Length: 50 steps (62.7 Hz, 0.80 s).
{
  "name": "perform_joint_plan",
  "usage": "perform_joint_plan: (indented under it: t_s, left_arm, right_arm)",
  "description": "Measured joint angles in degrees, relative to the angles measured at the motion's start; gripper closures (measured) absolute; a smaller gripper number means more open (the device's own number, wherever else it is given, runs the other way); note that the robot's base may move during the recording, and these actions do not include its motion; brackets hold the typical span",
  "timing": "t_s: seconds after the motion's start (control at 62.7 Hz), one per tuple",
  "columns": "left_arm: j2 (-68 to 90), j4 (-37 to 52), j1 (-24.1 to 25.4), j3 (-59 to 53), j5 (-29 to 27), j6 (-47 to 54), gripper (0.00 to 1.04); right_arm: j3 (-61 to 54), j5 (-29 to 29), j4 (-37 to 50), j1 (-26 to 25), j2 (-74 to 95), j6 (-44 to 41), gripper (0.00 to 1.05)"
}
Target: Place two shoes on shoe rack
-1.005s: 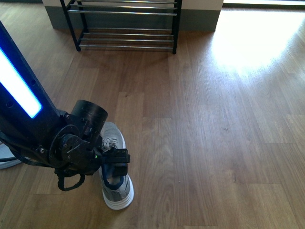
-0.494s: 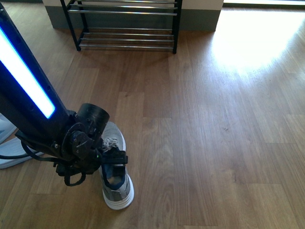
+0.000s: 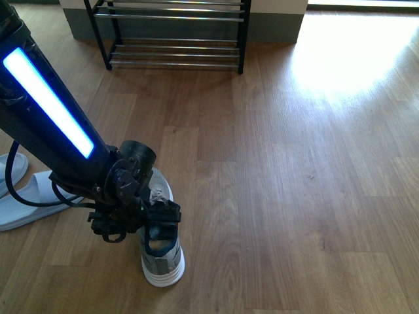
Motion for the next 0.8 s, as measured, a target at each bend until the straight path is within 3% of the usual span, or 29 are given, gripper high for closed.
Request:
perform_joint_plan:
  t_s: [0.144,0.335,0.59,0.797]
  left_arm:
    - [1.1,-0.6,0.1,2.1,0.0,-0.2,0.44]
    - [2.4,-1.6,0.5,4.1,-1.0,-1.9,0.65]
    - [3.0,-2.2,1.0,5.2,-1.6,-2.1,0.85]
    - [2.9,-1.9,1.5,5.2,-1.3,-1.7,0.94]
  right_arm:
    - [0.0,0.0,0.0,0.0,0.0,0.0,1.04]
    - [0.0,0.0,0.0,0.0,0.0,0.0,1.04]
    - [0.0,0.0,0.0,0.0,0.0,0.0,1.04]
    - [0.0,0.0,0.0,0.0,0.0,0.0,1.04]
